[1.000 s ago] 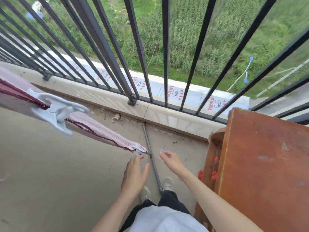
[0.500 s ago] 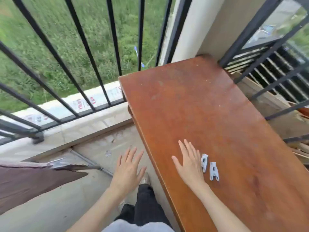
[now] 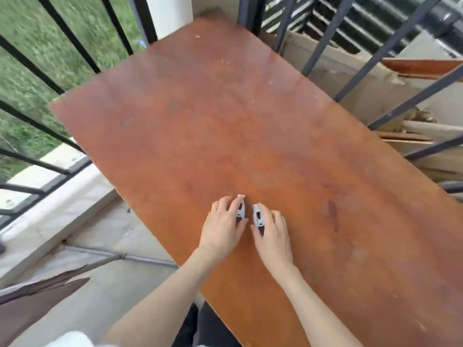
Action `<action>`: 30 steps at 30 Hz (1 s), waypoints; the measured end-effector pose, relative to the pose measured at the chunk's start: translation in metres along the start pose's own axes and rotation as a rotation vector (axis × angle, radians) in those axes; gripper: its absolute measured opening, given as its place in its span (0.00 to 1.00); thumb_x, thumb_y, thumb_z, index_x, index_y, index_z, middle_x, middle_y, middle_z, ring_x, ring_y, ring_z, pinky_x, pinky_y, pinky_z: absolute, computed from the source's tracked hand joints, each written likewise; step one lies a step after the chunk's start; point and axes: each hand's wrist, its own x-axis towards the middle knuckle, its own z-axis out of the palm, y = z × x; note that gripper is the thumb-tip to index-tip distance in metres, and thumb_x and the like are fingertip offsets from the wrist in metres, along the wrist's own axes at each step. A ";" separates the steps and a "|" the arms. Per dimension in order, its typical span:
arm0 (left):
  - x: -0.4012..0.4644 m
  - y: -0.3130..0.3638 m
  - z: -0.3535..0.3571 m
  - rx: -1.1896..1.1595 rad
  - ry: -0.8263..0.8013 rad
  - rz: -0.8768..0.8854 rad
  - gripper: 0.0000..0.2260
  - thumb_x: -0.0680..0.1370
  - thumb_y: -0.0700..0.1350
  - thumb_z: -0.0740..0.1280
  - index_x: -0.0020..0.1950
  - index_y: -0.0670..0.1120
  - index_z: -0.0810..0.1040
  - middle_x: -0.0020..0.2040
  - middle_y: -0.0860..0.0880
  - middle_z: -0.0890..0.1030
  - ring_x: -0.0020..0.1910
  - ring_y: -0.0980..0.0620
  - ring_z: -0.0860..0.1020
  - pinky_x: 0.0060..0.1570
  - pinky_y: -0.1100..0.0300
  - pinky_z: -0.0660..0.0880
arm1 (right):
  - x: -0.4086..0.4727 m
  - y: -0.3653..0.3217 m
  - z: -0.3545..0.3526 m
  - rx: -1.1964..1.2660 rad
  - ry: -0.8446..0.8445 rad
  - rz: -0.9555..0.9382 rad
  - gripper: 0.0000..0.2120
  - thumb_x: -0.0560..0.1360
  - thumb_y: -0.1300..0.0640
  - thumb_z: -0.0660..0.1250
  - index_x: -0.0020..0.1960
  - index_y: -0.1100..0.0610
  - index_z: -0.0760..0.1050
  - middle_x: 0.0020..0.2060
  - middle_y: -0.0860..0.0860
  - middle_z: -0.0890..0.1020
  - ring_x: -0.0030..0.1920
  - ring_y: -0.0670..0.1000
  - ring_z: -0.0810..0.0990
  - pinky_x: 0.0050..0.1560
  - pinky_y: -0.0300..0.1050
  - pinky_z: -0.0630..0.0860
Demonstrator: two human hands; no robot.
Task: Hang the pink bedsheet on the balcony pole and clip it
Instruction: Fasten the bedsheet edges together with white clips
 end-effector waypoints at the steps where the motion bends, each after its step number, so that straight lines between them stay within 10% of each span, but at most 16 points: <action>1: 0.002 0.001 0.005 -0.013 0.035 -0.012 0.24 0.76 0.48 0.65 0.70 0.47 0.65 0.63 0.43 0.71 0.61 0.42 0.68 0.59 0.53 0.69 | 0.000 0.002 -0.001 0.014 -0.001 0.001 0.25 0.74 0.61 0.65 0.70 0.56 0.66 0.56 0.54 0.74 0.57 0.56 0.71 0.58 0.48 0.69; 14: -0.078 -0.034 -0.041 -0.484 0.273 -0.354 0.25 0.72 0.36 0.63 0.68 0.46 0.63 0.58 0.46 0.72 0.57 0.46 0.73 0.54 0.57 0.70 | -0.034 -0.058 -0.005 0.154 -0.182 -0.008 0.23 0.74 0.62 0.62 0.69 0.54 0.67 0.54 0.50 0.72 0.59 0.52 0.70 0.57 0.41 0.64; 23: -0.326 -0.167 -0.121 -0.803 0.741 -0.777 0.13 0.72 0.39 0.66 0.56 0.45 0.74 0.49 0.47 0.78 0.47 0.50 0.76 0.41 0.64 0.67 | -0.159 -0.257 0.079 0.208 -0.665 -0.431 0.05 0.74 0.62 0.64 0.44 0.52 0.74 0.37 0.51 0.78 0.40 0.50 0.75 0.45 0.47 0.72; 30: -0.578 -0.243 -0.120 -1.116 1.192 -0.949 0.08 0.69 0.51 0.70 0.41 0.49 0.74 0.33 0.52 0.82 0.35 0.49 0.79 0.50 0.47 0.77 | -0.363 -0.385 0.199 0.062 -1.011 -0.814 0.10 0.78 0.60 0.62 0.38 0.58 0.72 0.29 0.49 0.74 0.32 0.44 0.73 0.37 0.42 0.69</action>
